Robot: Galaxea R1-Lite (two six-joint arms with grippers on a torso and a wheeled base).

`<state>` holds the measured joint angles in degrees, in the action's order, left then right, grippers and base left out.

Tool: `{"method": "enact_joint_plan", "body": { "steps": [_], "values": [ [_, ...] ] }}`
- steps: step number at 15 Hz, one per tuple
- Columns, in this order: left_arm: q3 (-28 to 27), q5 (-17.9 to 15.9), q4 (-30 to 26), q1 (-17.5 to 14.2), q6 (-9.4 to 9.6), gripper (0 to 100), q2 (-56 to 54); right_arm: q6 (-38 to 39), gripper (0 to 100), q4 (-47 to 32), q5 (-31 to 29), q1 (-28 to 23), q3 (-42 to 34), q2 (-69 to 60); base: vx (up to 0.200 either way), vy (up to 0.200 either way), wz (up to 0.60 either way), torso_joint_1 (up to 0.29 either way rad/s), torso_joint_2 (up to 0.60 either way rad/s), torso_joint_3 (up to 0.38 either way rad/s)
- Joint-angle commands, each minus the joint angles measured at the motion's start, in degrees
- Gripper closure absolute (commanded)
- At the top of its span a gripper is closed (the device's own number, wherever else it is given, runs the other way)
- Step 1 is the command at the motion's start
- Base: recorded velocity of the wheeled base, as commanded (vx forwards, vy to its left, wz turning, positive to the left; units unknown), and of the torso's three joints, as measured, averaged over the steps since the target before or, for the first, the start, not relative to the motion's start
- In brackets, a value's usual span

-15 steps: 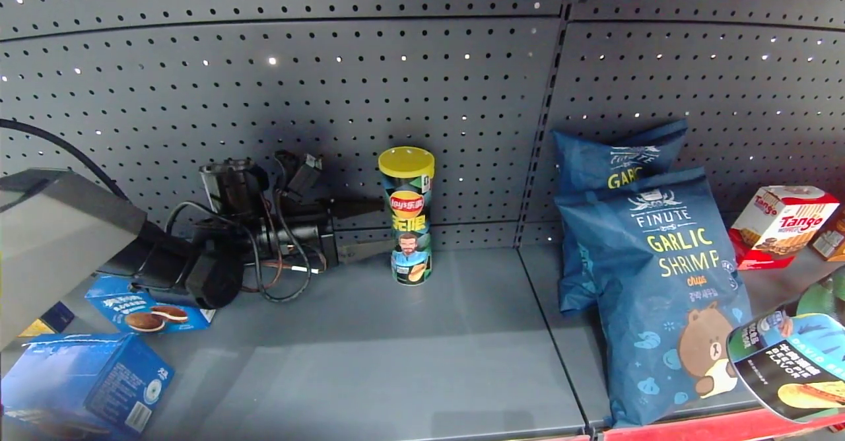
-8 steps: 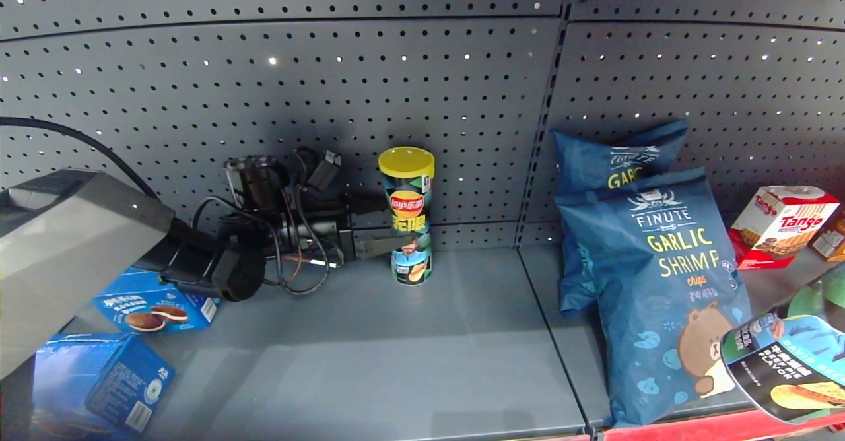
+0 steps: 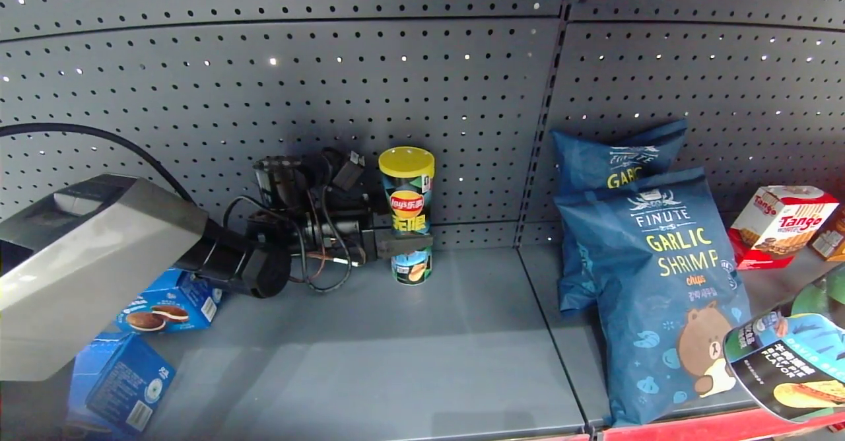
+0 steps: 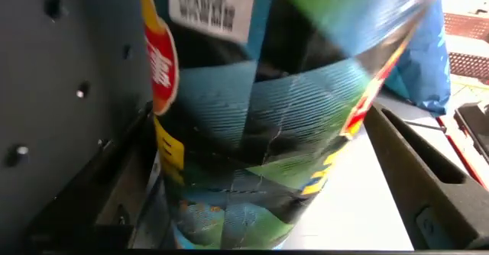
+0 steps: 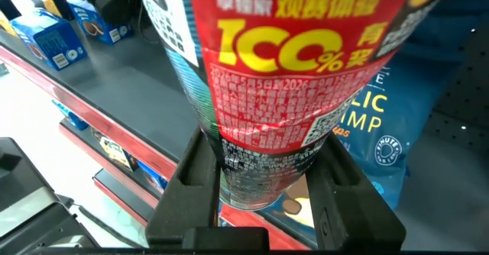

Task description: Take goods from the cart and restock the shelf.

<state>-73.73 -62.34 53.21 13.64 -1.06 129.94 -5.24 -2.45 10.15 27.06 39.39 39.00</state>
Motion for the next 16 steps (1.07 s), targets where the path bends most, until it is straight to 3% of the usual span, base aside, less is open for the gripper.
{"method": "enact_joint_plan", "body": {
  "steps": [1, 4, 5, 13, 16],
  "values": [
    [-0.9, 0.0, -1.0, 0.3, -0.08, 0, 1.1, 0.0, 100, 0.0, 0.0, 0.0, 0.0, -0.1, 0.0, 0.0, 0.0, 0.0, 0.0, 0.0],
    [-3.0, -0.1, -1.0, 0.2, -0.17, 0, 2.3, 0.0, 100, -0.2, 0.0, -0.1, -0.2, -0.4, 0.0, 0.0, 0.0, 0.0, 0.0, 0.0],
    [-3.1, 0.0, -1.1, 0.3, -0.26, 100, 2.3, 0.0, 100, -0.2, 0.0, -0.1, -0.3, -0.3, 0.0, 0.0, 0.0, 0.0, 0.0, 0.0],
    [-0.6, 0.0, -0.8, 1.5, -0.17, 100, -0.6, 1.1, 100, -0.1, 0.0, -0.1, -0.5, -0.2, 0.0, 0.0, 0.0, 0.0, 0.0, 0.0],
    [6.6, 1.1, -0.8, 3.4, -0.17, 100, -9.0, 1.2, 100, -0.1, 0.0, -0.1, -0.5, -0.2, 0.0, 0.0, 0.0, 0.0, 0.0, 0.0]
  ]
}}
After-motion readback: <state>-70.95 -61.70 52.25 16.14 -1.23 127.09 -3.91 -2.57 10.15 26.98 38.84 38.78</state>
